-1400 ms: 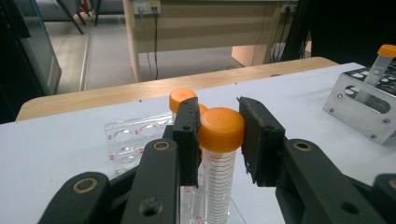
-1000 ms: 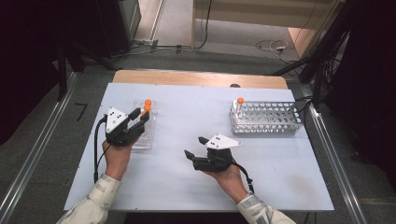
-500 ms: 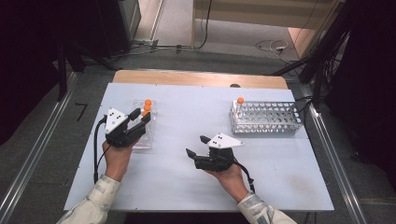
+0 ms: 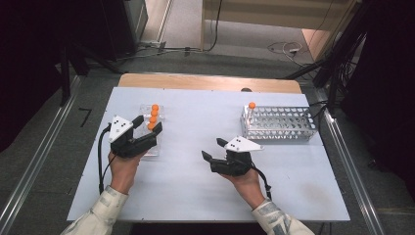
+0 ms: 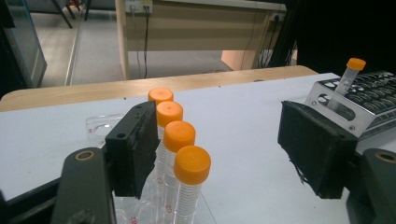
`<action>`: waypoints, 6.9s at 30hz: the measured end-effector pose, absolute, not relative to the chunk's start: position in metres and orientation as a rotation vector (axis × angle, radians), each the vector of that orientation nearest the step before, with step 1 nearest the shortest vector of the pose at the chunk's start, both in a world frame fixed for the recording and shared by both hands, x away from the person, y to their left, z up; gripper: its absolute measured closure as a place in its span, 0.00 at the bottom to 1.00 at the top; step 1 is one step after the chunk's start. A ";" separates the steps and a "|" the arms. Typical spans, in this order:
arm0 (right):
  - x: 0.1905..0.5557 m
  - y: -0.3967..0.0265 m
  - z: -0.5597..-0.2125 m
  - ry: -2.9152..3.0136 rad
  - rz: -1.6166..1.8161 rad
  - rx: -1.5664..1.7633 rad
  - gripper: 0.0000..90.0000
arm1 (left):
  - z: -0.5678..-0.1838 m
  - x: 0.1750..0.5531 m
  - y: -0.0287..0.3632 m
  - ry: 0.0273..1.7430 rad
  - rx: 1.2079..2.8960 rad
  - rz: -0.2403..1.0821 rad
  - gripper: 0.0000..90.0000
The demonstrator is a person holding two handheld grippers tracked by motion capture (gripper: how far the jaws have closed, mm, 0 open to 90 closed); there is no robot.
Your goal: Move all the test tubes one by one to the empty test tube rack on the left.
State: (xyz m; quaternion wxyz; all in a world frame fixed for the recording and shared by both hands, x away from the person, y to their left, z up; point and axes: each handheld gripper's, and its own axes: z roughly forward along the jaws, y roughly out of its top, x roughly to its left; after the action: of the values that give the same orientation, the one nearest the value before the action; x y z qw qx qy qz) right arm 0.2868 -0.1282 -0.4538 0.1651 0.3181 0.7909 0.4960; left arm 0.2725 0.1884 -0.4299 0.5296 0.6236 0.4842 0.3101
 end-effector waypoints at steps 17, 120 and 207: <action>0.299 -0.158 -0.446 2.155 1.383 0.971 0.33 | -0.434 0.267 0.184 1.159 1.499 0.733 0.24; 0.396 -0.200 -0.426 1.780 1.173 1.224 0.80 | -0.436 0.264 0.179 1.140 1.518 0.721 0.24; 0.269 -0.089 -0.455 2.352 1.424 0.742 0.41 | -0.435 0.232 0.117 0.814 1.673 0.570 0.78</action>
State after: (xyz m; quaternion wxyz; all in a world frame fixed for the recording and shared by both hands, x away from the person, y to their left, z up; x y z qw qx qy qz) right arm 0.2690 -0.0890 -0.4550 0.1465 0.2579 0.8169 0.4946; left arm 0.2324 0.1169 -0.4348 0.5629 0.7106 0.3457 0.2423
